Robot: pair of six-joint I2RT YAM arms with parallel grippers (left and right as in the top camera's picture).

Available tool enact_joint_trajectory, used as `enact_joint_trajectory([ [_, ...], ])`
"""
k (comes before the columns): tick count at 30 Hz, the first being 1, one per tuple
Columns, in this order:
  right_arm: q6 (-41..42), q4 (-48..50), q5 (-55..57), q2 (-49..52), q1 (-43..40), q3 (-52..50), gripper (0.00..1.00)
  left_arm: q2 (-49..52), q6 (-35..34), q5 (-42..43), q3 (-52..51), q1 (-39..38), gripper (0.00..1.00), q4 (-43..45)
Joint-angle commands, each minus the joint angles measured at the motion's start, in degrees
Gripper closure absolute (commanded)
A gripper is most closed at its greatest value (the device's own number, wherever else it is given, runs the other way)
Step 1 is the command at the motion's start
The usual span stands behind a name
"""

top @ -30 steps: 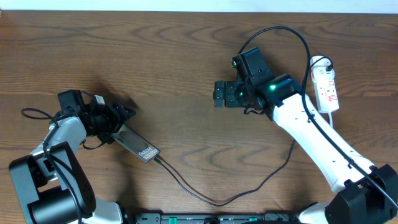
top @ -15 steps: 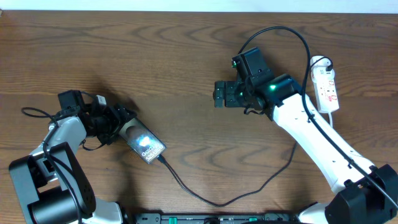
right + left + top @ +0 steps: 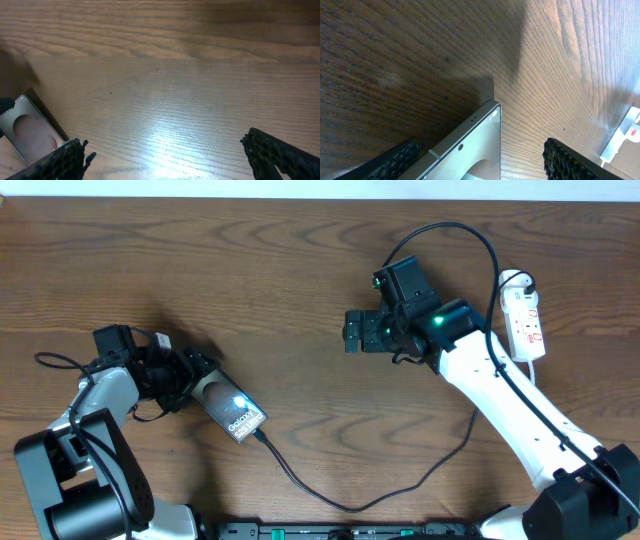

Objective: Plug charger to phone and switch on socket
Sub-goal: 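Set the phone flat and open the left gripper to release it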

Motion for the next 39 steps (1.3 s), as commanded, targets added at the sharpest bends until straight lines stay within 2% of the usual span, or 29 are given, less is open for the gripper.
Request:
enact_joint_trajectory([
  [1, -0.85, -0.15, 0.68, 0.07, 0.35, 0.33, 0.01, 3.78, 1.42, -14.69, -3.67, 0.2, 0.18, -3.13],
  [6, -0.85, -0.15, 0.66, 0.07, 0.35, 0.33, 0.01, 3.78, 1.42, -19.28, -3.67, 0.2, 0.18, -5.79],
  [39, -0.85, -0.17, 0.66, 0.07, 0.35, 0.33, 0.01, 3.78, 1.38, -22.53, -3.67, 0.2, 0.18, -9.09],
])
